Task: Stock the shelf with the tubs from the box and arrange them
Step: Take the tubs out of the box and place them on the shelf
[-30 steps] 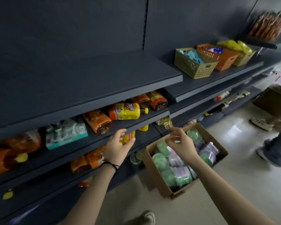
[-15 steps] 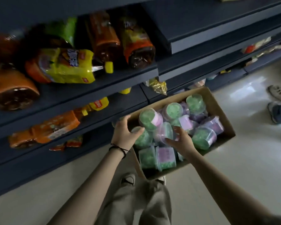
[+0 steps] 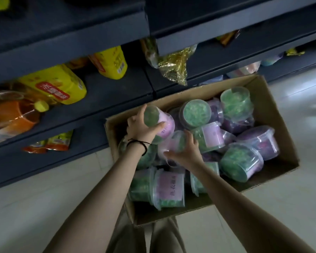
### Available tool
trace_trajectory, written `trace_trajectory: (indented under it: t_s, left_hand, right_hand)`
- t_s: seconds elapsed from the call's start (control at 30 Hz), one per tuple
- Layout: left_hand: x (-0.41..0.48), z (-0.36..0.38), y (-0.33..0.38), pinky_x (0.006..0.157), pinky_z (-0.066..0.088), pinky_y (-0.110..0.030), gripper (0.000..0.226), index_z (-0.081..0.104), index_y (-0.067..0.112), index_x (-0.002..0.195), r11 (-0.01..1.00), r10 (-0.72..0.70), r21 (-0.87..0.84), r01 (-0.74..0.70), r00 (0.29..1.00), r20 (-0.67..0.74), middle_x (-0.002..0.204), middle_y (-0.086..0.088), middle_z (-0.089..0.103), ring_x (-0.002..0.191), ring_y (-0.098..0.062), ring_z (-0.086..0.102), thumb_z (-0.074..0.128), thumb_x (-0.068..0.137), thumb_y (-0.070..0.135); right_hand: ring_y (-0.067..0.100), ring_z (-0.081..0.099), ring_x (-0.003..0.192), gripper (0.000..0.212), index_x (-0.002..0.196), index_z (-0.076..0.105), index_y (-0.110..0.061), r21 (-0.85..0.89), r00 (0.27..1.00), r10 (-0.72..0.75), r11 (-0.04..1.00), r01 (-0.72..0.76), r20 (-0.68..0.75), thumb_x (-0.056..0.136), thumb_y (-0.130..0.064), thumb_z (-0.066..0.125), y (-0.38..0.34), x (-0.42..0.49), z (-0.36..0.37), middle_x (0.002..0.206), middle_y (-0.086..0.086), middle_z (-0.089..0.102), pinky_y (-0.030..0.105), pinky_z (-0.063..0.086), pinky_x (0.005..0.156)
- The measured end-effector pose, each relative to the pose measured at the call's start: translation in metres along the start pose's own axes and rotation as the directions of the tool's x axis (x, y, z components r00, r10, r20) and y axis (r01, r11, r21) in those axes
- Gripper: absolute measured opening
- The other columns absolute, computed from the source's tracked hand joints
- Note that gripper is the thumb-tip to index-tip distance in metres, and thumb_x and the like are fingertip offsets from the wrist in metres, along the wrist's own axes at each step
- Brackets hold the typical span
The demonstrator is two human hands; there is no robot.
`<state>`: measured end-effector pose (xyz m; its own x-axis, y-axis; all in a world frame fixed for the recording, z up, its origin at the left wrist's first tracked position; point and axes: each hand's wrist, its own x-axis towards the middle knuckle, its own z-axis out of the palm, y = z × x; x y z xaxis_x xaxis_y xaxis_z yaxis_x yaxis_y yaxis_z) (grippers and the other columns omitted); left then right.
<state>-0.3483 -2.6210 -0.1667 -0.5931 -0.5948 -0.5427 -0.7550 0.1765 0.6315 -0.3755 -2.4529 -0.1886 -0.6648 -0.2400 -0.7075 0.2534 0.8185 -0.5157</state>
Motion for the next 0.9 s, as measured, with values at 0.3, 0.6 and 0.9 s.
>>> trace_trajectory:
  t_s: [0.3, 0.6, 0.9]
  left_hand:
    - [-0.038, -0.043, -0.018, 0.073, 0.035, 0.001, 0.095, 0.039, 0.028, 0.117, 0.976, 0.104, -0.185, -0.117, 0.992, -0.078, 0.118, 0.005, 0.039, 0.1, -0.003, 0.046, 0.07, 0.033, 0.058]
    - [-0.054, -0.045, -0.022, 0.065, 0.041, -0.018, 0.09, 0.026, 0.019, 0.107, 0.97, 0.003, -0.244, -0.013, 0.999, -0.042, 0.114, -0.004, 0.045, 0.102, -0.018, 0.053, 0.082, 0.043, 0.048]
    - [-0.04, -0.058, -0.027, 0.087, 0.044, -0.029, 0.116, 0.032, 0.023, 0.14, 0.966, -0.03, -0.253, 0.056, 0.994, 0.108, 0.127, 0.008, 0.047, 0.112, -0.013, 0.051, 0.084, 0.041, 0.053]
  right_hand:
    - [0.026, 0.051, 0.121, 0.077, 0.137, 0.045, -0.038, -0.154, 0.921, -0.382, 0.908, 0.389, 0.071, 0.066, -0.018, 0.067, -0.001, -0.001, -0.025, 0.139, -0.005, 0.049, 0.045, 0.047, 0.095]
    - [0.029, 0.051, 0.113, 0.066, 0.13, 0.052, -0.009, -0.029, 0.897, -0.229, 0.971, 0.236, -0.377, 0.073, -0.028, 0.081, -0.005, -0.009, -0.01, 0.122, 0.011, 0.056, 0.041, 0.043, 0.096]
    - [0.038, 0.037, 0.13, 0.113, 0.147, 0.014, -0.02, 0.693, 0.852, 0.49, 0.679, -0.241, -0.183, 0.064, -0.039, 0.087, -0.037, -0.007, 0.036, 0.149, 0.018, 0.019, 0.04, 0.039, 0.101]
